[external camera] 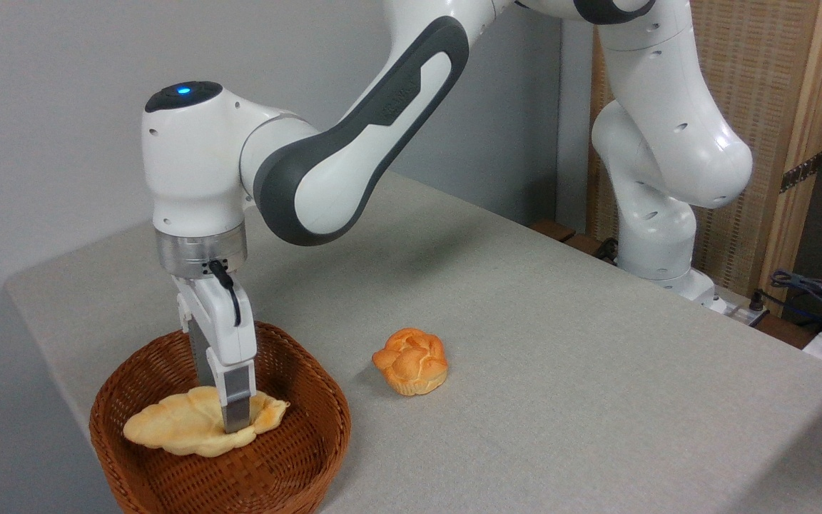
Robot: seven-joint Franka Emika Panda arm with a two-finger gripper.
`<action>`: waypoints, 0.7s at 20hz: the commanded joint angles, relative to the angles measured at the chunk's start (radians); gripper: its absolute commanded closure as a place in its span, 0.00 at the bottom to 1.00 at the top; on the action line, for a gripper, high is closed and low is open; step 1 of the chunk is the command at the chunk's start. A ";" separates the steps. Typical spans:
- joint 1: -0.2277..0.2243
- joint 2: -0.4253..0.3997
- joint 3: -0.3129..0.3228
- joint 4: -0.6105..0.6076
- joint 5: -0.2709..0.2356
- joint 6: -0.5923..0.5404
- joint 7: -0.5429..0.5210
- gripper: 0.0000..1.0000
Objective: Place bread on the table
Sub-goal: 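Close the gripper on the long bread loaf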
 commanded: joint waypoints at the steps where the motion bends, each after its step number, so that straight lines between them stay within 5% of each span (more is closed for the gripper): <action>1: -0.002 0.042 -0.001 0.013 0.023 0.034 0.000 0.78; 14: -0.001 0.009 0.003 0.015 0.041 0.030 -0.008 0.80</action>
